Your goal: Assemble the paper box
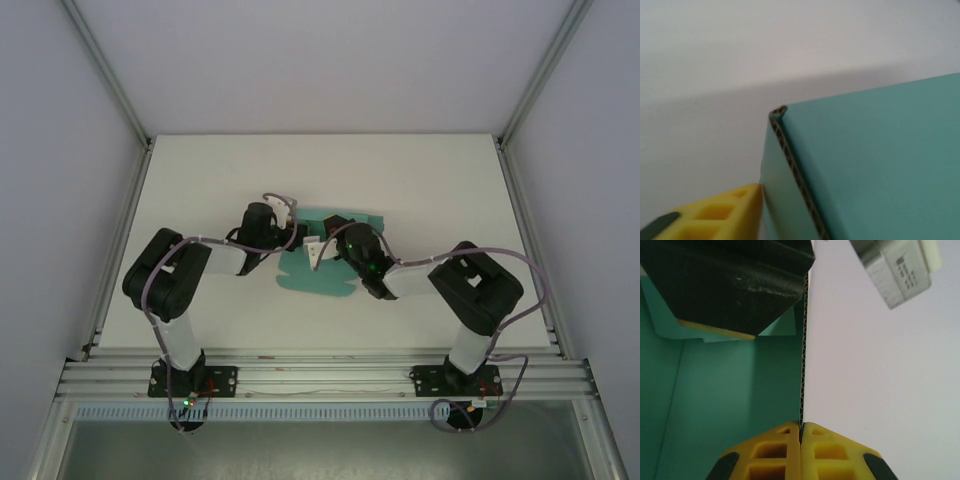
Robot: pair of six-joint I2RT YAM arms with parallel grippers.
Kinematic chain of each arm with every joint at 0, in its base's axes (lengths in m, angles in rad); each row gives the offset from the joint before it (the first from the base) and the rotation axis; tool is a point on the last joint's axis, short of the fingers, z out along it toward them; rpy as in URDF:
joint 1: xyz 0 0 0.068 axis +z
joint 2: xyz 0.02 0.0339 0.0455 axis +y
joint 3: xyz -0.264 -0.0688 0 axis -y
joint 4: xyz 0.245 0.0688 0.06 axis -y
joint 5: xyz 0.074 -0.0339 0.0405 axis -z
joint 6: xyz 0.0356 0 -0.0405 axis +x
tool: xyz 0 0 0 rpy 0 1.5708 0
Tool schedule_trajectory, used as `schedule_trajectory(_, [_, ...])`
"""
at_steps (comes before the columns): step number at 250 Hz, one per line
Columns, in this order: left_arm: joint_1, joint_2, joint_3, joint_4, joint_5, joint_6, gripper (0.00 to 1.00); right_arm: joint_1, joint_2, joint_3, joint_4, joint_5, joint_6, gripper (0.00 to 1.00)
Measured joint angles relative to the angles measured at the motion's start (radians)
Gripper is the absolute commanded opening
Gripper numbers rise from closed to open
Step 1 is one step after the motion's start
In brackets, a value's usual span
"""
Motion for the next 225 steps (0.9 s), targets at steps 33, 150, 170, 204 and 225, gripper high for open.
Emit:
schedule_trajectory(33, [-0.002, 0.031, 0.052, -0.03, -0.007, 0.021, 0.0, -0.006, -0.013, 0.019, -0.057, 0.0, 0.039, 0.0])
schedule_trajectory(150, [-0.081, 0.053, 0.119, -0.099, -0.277, 0.026, 0.0, -0.006, -0.062, 0.042, -0.232, 0.006, 0.307, 0.54])
schedule_trajectory(170, [-0.08, 0.05, 0.112, -0.092, -0.277, 0.021, 0.0, -0.016, -0.112, 0.045, -0.302, 0.002, 0.385, 0.69])
schedule_trajectory(204, [-0.077, 0.046, 0.111, -0.097, -0.255, 0.013, 0.0, -0.073, -0.261, 0.126, -0.496, -0.047, 0.599, 1.0])
schedule_trajectory(225, [-0.065, 0.038, 0.102, -0.097, -0.2, -0.006, 0.0, -0.134, -0.371, 0.175, -0.571, -0.094, 0.776, 1.0])
